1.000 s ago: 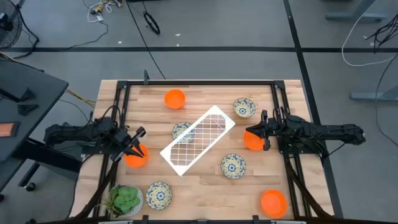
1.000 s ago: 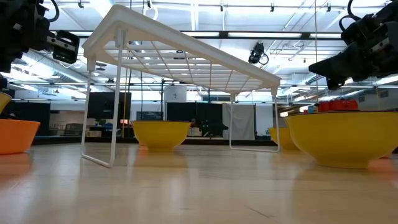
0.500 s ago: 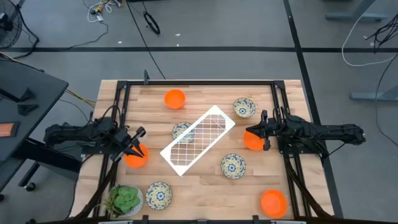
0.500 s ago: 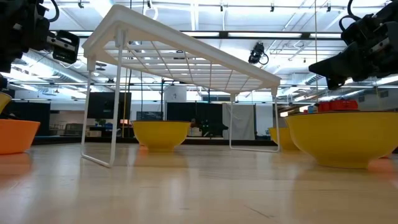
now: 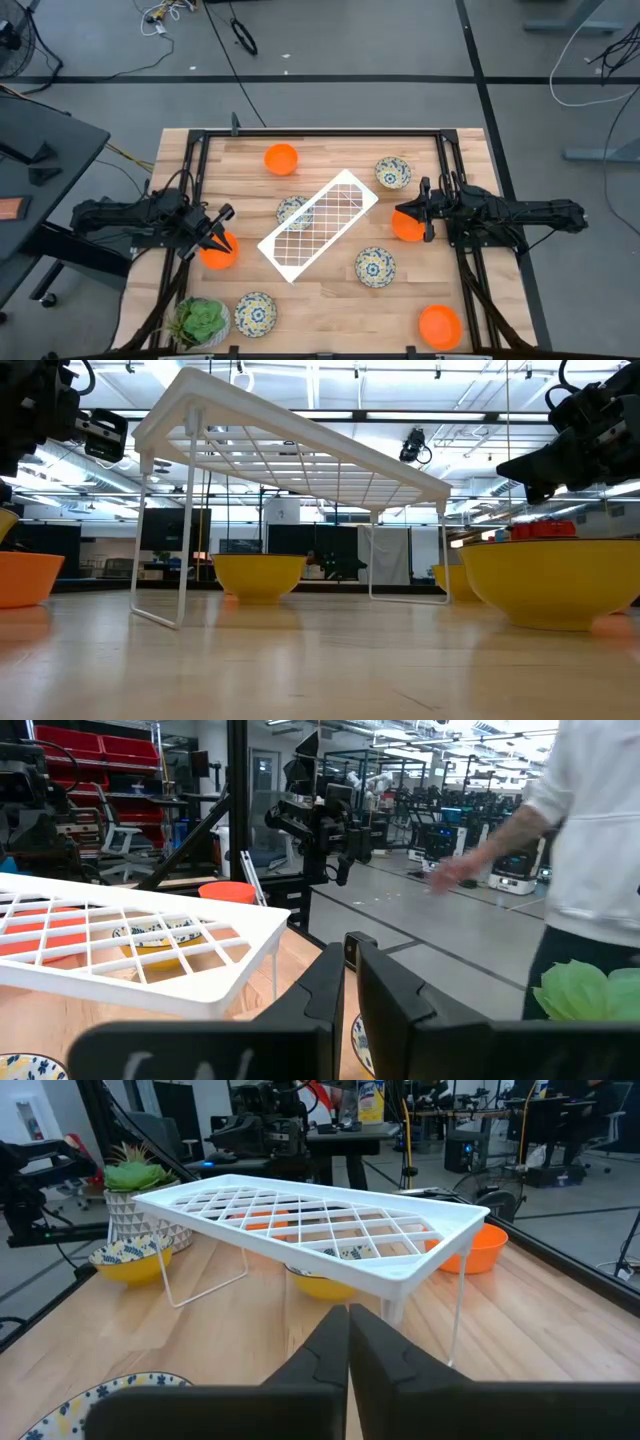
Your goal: Pick & Place Mini bowls
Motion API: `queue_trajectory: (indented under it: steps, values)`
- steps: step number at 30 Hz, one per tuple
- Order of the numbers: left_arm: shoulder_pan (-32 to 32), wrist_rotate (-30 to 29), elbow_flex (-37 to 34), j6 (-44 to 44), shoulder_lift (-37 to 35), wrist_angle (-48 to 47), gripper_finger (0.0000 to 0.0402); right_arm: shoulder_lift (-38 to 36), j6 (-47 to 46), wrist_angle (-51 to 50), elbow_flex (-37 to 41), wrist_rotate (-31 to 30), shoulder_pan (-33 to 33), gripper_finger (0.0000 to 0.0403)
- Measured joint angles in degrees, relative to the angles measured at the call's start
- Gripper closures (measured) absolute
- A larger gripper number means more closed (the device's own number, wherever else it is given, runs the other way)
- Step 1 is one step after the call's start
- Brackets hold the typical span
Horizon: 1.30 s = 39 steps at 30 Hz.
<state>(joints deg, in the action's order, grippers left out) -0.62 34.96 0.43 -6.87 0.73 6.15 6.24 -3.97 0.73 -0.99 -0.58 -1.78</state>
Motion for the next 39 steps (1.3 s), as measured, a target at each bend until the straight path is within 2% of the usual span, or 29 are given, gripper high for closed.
queue_trajectory:
  steps: [30,39]
  values:
    - [0.01,0.0,0.0,0.0,-0.02,0.0,0.0365,0.0,0.0,0.27,0.0,0.0,0.0,0.0388]
    - [0.01,0.0,0.0,0.0,-0.02,0.0,0.0365,0.0,-5.84,11.82,0.01,0.0,0.0,0.0388]
